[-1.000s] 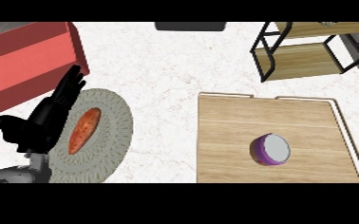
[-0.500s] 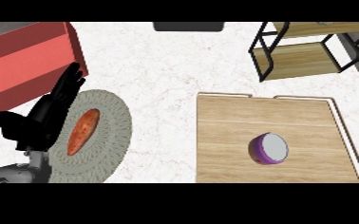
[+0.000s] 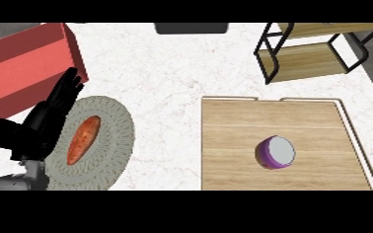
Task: Pick the cupcake from the tray and place it in the tiered shelf
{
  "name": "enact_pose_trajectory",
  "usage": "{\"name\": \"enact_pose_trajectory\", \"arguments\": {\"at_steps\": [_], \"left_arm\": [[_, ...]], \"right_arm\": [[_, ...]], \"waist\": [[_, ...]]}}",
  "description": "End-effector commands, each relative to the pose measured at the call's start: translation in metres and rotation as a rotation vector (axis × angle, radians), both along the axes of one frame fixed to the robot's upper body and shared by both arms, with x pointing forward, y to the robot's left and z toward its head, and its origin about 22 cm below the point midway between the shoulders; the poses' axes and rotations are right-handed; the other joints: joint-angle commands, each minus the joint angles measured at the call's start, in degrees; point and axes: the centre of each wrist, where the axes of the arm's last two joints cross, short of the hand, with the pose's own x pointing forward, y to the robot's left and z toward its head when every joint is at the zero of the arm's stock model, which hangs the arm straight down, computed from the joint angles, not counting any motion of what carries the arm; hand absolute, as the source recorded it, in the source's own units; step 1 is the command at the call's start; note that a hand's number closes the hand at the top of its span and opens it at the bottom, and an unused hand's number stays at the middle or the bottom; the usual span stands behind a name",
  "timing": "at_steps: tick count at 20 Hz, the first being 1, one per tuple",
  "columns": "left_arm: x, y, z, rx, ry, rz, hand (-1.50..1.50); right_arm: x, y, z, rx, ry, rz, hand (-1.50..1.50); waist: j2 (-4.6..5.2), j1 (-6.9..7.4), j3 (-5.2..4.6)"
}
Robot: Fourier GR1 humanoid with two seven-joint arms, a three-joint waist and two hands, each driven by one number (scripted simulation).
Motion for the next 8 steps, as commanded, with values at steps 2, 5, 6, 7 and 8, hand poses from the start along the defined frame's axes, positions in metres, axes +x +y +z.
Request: {"name": "enact_pose_trajectory", "arguments": {"at_steps": [2, 5, 6, 7, 8], "left_arm": [[-0.009, 0.005, -0.004, 0.008, 0.003, 0.025, 0.00], [-0.012, 0.008, -0.010, -0.001, -0.010, 0.014, 0.00], [-0.011, 0.006, -0.007, -0.015, -0.001, -0.001, 0.00], [-0.008, 0.003, -0.020, 0.008, 0.003, 0.027, 0.00], [-0.006, -0.006, -0.005, -0.009, -0.005, 0.000, 0.00]], "right_arm": [[-0.053, -0.065, 0.026, 0.251, -0.050, 0.002, -1.50], [-0.091, -0.106, 0.033, 0.291, -0.056, 0.019, -1.50], [-0.099, -0.121, 0.026, 0.301, -0.044, 0.019, -1.50], [-0.105, -0.121, 0.023, 0.306, -0.070, 0.030, -1.50], [-0.115, -0.134, 0.021, 0.306, -0.082, 0.042, -1.50]], "waist": [[-0.50, -1.14, 0.04], [-0.05, -0.71, 0.02], [0.14, -0.44, 0.04], [-0.11, -1.56, 0.01], [0.14, -0.59, 0.05]]}}
